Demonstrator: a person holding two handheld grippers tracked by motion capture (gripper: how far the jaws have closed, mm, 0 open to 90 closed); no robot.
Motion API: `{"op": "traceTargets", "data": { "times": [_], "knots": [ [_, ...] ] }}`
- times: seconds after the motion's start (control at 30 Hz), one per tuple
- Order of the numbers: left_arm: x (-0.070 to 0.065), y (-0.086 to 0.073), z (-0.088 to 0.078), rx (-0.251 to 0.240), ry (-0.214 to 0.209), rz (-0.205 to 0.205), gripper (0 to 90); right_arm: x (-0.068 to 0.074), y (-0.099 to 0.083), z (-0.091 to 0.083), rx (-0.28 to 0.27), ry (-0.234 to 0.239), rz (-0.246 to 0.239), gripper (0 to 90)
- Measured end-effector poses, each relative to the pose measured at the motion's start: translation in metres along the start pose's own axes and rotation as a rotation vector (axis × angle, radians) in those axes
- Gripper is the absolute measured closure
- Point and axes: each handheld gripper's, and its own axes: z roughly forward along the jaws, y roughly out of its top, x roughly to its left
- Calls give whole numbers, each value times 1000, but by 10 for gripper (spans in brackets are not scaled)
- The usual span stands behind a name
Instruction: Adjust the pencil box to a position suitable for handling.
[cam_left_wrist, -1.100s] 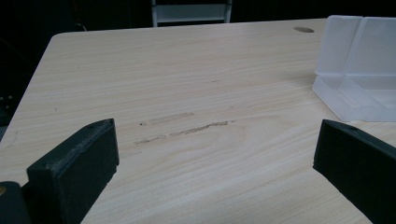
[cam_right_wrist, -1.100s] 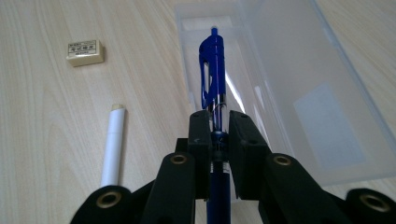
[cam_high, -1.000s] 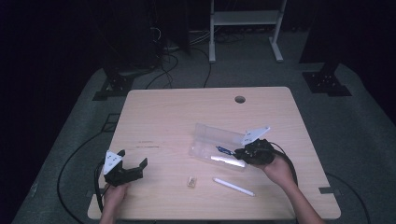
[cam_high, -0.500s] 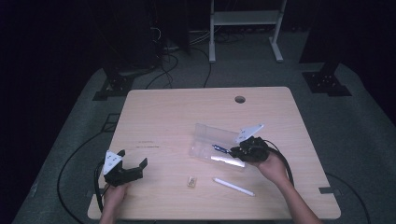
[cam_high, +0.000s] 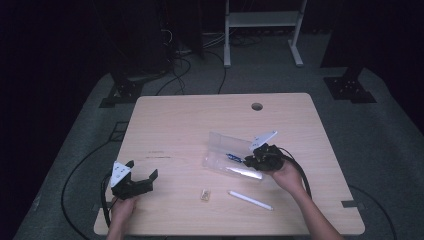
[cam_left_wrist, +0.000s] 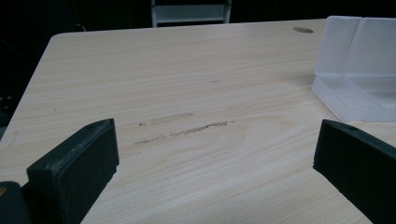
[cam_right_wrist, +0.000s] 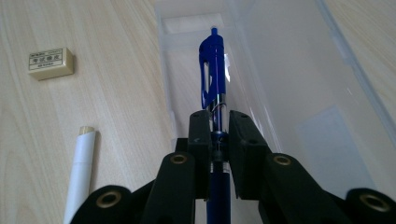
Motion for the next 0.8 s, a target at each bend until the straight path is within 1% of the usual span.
{"op": "traceTargets", "data": {
  "times": [0.17,0.2,0.23,0.33,0.43,0.8],
  "knots": [
    [0,0,0,0,0,-2,0,-1,4,6,2,-1,-2,792],
    [0,0,0,0,-1,-2,0,-2,6,7,2,-2,-9,792],
    [0,0,0,0,-1,-2,0,-2,7,8,4,-2,-5,792],
    [0,0,0,-1,-2,-2,0,-4,9,11,10,-6,-16,792],
    [1,0,0,-3,-2,-4,0,-6,11,12,18,-6,-16,792],
    [0,0,0,-3,-3,-4,0,-10,10,25,42,-2,-11,792]
  ]
}}
